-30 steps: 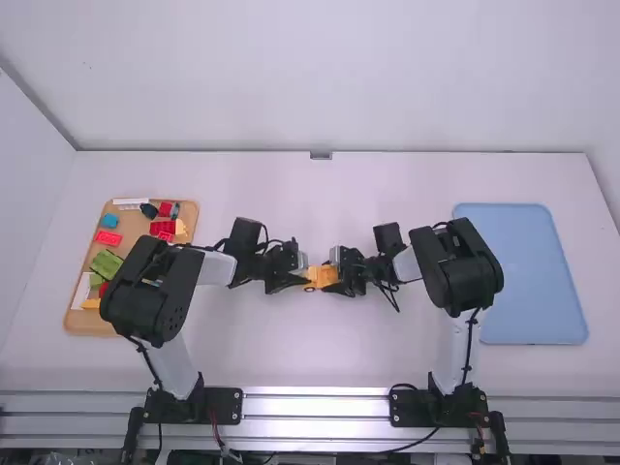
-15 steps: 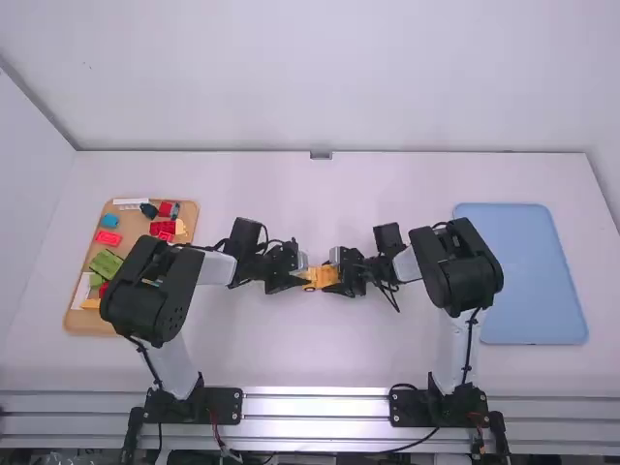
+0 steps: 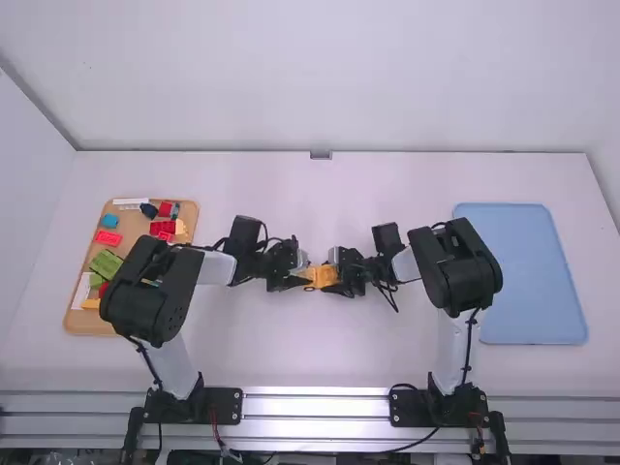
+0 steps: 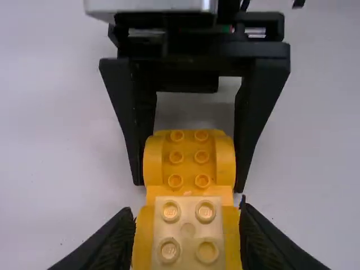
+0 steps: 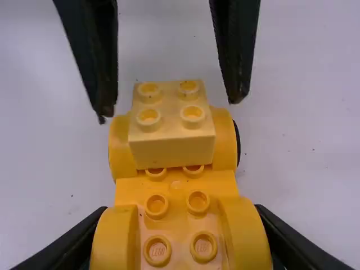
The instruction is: Assemble lego blocks to make yellow taxi
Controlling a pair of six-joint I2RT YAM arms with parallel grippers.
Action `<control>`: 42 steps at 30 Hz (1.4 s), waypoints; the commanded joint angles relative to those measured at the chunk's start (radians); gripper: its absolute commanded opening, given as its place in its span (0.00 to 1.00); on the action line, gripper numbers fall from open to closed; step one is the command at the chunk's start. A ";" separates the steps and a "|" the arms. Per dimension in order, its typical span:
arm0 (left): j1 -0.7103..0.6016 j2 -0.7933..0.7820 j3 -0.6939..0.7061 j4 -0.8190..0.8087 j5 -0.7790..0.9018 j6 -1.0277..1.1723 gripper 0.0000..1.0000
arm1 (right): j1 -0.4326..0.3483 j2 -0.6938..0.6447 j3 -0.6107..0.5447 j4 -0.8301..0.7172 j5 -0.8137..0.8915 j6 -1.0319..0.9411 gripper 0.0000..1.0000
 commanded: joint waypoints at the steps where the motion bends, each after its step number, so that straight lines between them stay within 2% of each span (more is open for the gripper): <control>1: 0.022 -0.060 0.019 -0.010 0.097 -0.006 0.49 | 0.004 0.014 0.004 -0.007 0.025 0.002 0.64; 2: 0.028 -0.068 0.018 -0.010 0.106 -0.005 0.47 | 0.004 0.014 0.004 -0.007 0.025 0.002 0.64; 3: 0.034 -0.071 0.018 -0.011 0.101 -0.010 0.40 | 0.004 0.014 0.004 -0.007 0.026 0.001 0.64; 6: 0.037 -0.072 0.016 -0.057 0.001 -0.009 0.02 | 0.004 0.014 0.004 -0.007 0.025 0.001 0.64; 9: 0.038 -0.070 0.016 -0.111 -0.055 -0.001 0.02 | 0.004 0.014 0.004 -0.007 0.025 0.002 0.64; 15: 0.037 -0.058 0.016 -0.222 -0.058 0.108 0.02 | 0.004 0.014 0.004 -0.007 0.025 0.001 0.64; 25: -0.005 0.022 0.016 -0.110 -0.054 0.048 0.02 | 0.004 0.014 0.005 -0.007 0.025 0.001 0.59; 26: -0.014 0.024 0.018 -0.102 -0.055 0.047 0.02 | 0.004 0.014 0.005 -0.007 0.024 0.001 0.55; 29: -0.020 0.024 0.022 -0.096 -0.056 0.044 0.02 | 0.005 0.014 0.004 -0.007 0.025 0.001 0.52; 35: -0.019 0.024 0.041 -0.119 -0.052 0.043 0.02 | 0.004 0.014 0.005 -0.007 0.029 0.001 0.52; 39: 0.005 -0.021 0.094 -0.208 -0.034 0.044 0.02 | 0.004 0.014 0.004 -0.007 0.050 0.003 0.52; 42: 0.006 -0.079 0.121 -0.268 0.043 0.104 0.02 | 0.004 0.014 0.004 -0.007 0.050 0.008 0.52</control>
